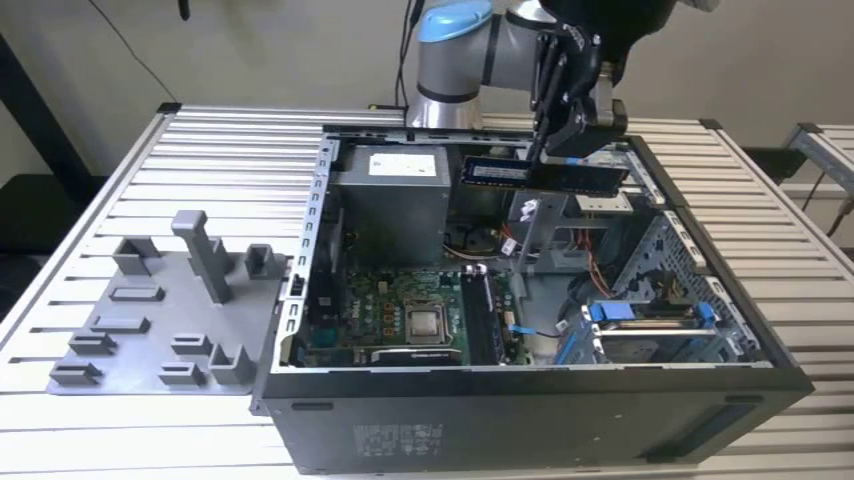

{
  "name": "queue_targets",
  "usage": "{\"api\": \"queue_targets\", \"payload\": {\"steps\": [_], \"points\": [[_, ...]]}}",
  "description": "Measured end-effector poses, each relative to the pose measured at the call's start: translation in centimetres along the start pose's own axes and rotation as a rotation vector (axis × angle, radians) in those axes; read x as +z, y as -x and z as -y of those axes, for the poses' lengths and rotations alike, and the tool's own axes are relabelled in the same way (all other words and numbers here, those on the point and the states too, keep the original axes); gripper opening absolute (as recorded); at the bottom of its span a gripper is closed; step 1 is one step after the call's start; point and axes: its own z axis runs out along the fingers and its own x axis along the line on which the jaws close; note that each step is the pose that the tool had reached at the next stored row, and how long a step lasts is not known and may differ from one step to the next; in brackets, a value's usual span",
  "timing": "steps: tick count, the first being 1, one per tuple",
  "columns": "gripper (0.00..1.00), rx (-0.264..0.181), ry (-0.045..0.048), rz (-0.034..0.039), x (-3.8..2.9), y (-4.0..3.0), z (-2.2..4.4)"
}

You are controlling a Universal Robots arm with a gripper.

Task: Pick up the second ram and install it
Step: 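Pick up the second ram and move it above second insertion slot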

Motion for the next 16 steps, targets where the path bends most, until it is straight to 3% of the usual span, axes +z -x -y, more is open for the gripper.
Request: {"api": "queue_targets", "payload": {"steps": [6, 16], "points": [[0.14, 0.000, 0.0000, 0.0000, 0.04, 0.60, -0.02], [0.14, 0.000, 0.0000, 0.0000, 0.20, 3.36, -0.12]]}}
